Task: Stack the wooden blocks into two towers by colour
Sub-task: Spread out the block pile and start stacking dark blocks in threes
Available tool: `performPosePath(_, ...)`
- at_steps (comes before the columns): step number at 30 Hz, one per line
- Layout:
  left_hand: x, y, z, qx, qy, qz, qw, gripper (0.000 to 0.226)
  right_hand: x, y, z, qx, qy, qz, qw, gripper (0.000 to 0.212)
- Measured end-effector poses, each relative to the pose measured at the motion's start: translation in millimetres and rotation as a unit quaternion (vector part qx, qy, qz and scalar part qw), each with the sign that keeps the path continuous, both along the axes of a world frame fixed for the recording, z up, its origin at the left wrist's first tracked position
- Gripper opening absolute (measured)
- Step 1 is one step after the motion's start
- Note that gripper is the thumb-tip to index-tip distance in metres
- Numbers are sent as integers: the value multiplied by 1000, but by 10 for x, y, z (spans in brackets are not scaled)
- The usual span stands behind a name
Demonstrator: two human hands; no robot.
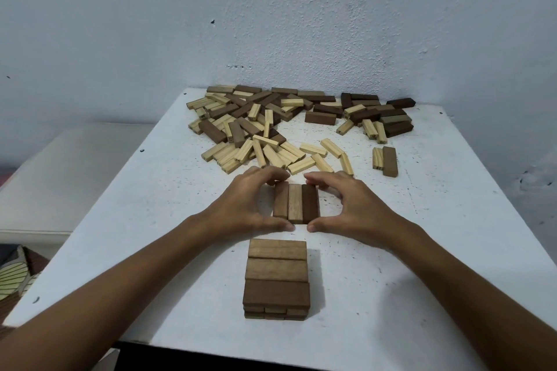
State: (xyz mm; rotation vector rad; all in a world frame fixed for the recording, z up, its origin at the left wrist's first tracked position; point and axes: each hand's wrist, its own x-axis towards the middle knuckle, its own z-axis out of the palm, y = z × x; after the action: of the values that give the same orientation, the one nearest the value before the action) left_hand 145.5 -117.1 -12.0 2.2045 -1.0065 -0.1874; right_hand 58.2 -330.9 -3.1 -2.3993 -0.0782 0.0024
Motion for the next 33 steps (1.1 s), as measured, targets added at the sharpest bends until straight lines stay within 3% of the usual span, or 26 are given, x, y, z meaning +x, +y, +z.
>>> performPosePath(22, 64, -59, 74, -30, 62, -21, 997, 83, 18, 24, -20, 31, -23, -3, 999, 85)
performPosePath(33, -140, 121, 740, -61, -3, -39, 997, 81, -131, 140, 609, 26, -82, 20, 996, 79)
